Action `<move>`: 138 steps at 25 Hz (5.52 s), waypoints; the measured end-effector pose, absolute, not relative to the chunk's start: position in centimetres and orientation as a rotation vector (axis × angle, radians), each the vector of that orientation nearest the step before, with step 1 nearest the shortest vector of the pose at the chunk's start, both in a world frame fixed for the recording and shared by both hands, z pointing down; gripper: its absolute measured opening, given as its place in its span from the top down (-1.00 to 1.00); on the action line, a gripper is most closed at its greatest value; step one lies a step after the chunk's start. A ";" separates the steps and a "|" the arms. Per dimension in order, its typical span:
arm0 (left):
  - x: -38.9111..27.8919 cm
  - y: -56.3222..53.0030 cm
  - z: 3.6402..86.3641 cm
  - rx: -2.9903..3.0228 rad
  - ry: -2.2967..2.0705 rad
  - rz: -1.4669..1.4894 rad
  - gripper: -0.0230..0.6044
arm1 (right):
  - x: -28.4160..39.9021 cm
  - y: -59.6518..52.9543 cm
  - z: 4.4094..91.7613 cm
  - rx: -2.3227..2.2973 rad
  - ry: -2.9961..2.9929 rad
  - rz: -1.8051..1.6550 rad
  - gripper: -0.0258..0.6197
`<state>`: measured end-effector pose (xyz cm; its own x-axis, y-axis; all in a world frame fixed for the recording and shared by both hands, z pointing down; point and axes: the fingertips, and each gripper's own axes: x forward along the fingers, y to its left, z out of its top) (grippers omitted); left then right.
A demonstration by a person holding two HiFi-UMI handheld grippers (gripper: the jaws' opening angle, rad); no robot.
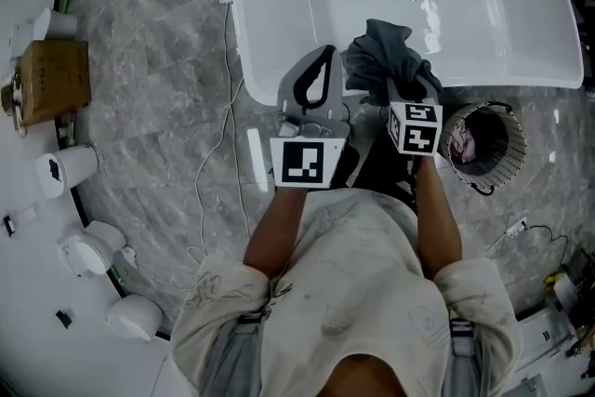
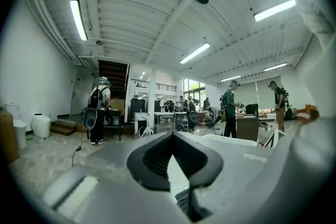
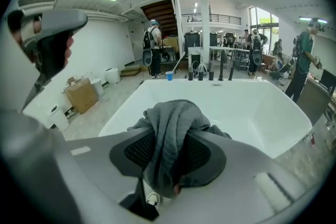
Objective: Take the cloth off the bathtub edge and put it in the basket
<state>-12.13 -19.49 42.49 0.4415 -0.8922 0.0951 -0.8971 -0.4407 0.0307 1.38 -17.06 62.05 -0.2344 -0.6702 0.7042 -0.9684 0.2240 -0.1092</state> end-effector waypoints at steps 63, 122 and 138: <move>17.8 -15.0 25.8 3.125 -0.597 -0.353 0.93 | 30.5 0.1 20.0 2.726 -1.208 -0.430 0.49; 46.3 -2.7 32.8 3.112 0.229 -0.153 0.93 | 49.9 11.3 58.8 2.657 -0.749 0.925 0.48; 47.2 -2.3 33.5 3.120 0.258 -0.190 0.93 | 49.6 11.5 70.4 2.456 -0.742 1.338 0.48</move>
